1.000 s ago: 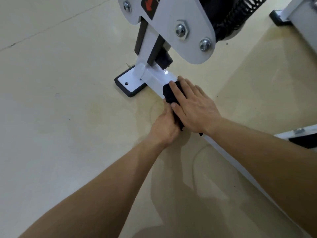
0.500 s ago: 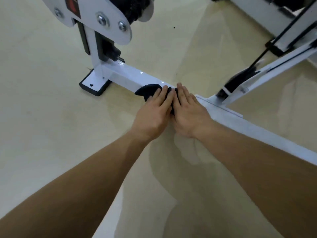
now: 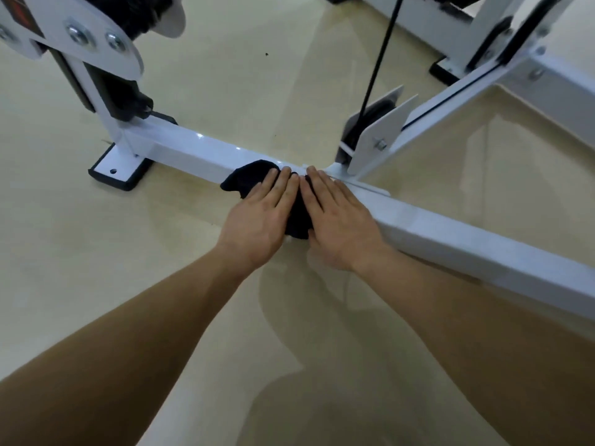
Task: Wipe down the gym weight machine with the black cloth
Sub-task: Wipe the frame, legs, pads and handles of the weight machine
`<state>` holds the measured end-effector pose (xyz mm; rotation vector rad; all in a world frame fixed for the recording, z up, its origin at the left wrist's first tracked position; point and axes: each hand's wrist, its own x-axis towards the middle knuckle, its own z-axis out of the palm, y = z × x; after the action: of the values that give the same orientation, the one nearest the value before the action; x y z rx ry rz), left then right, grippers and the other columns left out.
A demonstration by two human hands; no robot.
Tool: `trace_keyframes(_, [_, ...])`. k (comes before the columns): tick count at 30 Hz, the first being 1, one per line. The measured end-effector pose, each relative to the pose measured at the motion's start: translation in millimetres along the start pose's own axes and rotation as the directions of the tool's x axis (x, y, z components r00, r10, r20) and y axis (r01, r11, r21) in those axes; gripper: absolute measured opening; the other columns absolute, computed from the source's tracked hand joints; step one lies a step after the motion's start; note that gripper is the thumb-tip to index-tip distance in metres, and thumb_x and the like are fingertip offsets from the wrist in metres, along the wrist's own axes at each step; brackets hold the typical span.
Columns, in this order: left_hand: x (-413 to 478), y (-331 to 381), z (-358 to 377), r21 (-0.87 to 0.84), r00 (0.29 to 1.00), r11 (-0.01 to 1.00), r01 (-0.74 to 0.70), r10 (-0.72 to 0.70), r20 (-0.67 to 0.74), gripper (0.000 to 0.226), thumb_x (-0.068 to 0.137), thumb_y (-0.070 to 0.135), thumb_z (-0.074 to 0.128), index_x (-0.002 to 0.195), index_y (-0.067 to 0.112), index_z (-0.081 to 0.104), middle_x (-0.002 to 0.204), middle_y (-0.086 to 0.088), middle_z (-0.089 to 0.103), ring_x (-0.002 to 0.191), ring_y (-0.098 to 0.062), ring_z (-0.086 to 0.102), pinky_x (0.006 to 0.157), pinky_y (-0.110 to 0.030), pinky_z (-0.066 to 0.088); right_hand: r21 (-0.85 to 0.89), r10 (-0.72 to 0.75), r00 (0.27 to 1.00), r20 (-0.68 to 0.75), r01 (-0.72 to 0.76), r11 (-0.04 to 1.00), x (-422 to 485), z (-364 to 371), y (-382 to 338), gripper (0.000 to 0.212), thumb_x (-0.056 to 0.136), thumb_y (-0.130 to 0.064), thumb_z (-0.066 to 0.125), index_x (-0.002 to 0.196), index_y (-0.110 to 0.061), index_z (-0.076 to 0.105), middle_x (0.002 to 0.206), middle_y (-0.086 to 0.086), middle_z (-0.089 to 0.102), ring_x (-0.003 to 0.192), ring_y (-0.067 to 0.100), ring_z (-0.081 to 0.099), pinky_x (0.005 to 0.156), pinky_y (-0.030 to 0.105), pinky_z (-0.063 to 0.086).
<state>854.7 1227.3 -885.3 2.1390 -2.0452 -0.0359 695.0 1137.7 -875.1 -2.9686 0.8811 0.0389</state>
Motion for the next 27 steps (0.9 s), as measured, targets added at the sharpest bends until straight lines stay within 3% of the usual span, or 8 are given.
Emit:
trace_keyframes(5, [12.7,81.2,7.5,-0.040,0.997,0.996,-0.080,0.080,-0.001,0.057,0.091,0.018,0.036,0.144,0.000,0.047,0.148,-0.020,0.048,0.138,-0.037,0.045,0.111,-0.047,0.040,-0.057,0.118,0.993,-0.004,-0.118,0.991,-71.5,4.8,54.7,0.078,0.093,-0.021,0.056,0.159,-0.009,0.016,0.166,0.013,0.014,0.154,0.026,0.015,0.124,0.039,0.017])
trace_keyframes(8, [25.3,124.6,8.7,-0.101,0.985,0.983,-0.157,0.162,0.051,0.063,0.088,0.025,0.030,0.145,0.002,0.046,0.149,-0.019,0.048,0.139,-0.035,0.043,0.115,-0.046,0.038,-0.055,0.223,0.975,0.011,-0.222,0.974,-115.4,1.4,84.5,0.078,0.094,-0.023,0.055,0.159,-0.008,0.015,0.166,0.015,0.011,0.154,0.027,0.011,0.124,0.039,0.012])
trace_keyframes(12, [27.5,111.6,5.1,-0.080,0.984,0.983,-0.165,0.169,0.050,0.064,0.083,0.015,0.058,0.144,0.001,0.047,0.148,-0.019,0.049,0.137,-0.035,0.047,0.114,-0.043,0.036,0.039,0.352,0.936,0.017,-0.352,0.935,-99.7,-5.5,65.0,0.085,0.092,-0.041,0.052,0.158,-0.005,0.014,0.166,0.020,0.007,0.154,0.031,0.008,0.124,0.042,0.011])
trace_keyframes(14, [22.4,83.8,-3.0,-0.022,0.993,0.995,-0.100,0.101,0.065,0.070,0.082,0.013,0.063,0.148,0.003,0.043,0.152,-0.019,0.044,0.139,-0.035,0.044,0.115,-0.043,0.033,0.092,0.352,0.936,0.024,-0.353,0.931,-69.9,-8.2,40.5,0.091,0.090,-0.050,0.051,0.158,-0.006,0.011,0.166,0.021,0.005,0.154,0.031,0.005,0.124,0.042,0.008])
trace_keyframes(17, [16.0,53.6,-19.7,0.073,0.987,0.997,0.008,-0.020,0.162,0.068,0.088,0.019,0.049,0.153,0.003,0.033,0.158,-0.020,0.031,0.146,-0.037,0.033,0.118,-0.046,0.027,0.139,0.300,0.954,0.028,-0.301,0.944,-35.5,-9.8,13.8,0.092,0.091,-0.052,0.049,0.159,-0.007,0.007,0.166,0.020,0.001,0.154,0.031,0.002,0.125,0.041,0.004])
trace_keyframes(20, [18.5,67.3,-29.3,0.100,0.969,0.994,0.047,-0.069,0.235,0.080,0.085,0.042,0.026,0.155,0.004,0.027,0.161,-0.018,0.026,0.148,-0.036,0.027,0.118,-0.048,0.027,0.149,0.258,0.966,0.014,-0.257,0.955,-40.8,-8.3,21.1,0.085,0.094,-0.045,0.046,0.159,-0.008,0.005,0.167,0.016,-0.001,0.155,0.028,0.000,0.125,0.040,0.003])
trace_keyframes(23, [23.9,109.5,-20.7,0.051,0.964,0.997,-0.052,0.037,0.263,0.086,0.082,0.050,0.019,0.156,0.008,0.026,0.162,-0.014,0.025,0.150,-0.033,0.023,0.120,-0.048,0.026,0.081,0.270,0.963,0.013,-0.270,0.960,-87.6,-3.6,58.7,0.083,0.094,-0.043,0.043,0.159,-0.007,0.006,0.167,0.015,0.001,0.155,0.026,0.002,0.126,0.041,0.008])
trace_keyframes(27, [43.2,188.0,-0.5,-0.099,0.945,0.974,-0.203,0.221,0.240,0.087,0.081,0.051,0.016,0.157,0.010,0.025,0.164,-0.011,0.022,0.152,-0.029,0.019,0.123,-0.043,0.017,-0.005,0.356,0.934,0.033,-0.356,0.934,-168.4,-0.5,125.4,0.089,0.084,-0.036,0.058,0.156,-0.002,0.019,0.164,0.020,0.016,0.152,0.032,0.018,0.122,0.045,0.020])
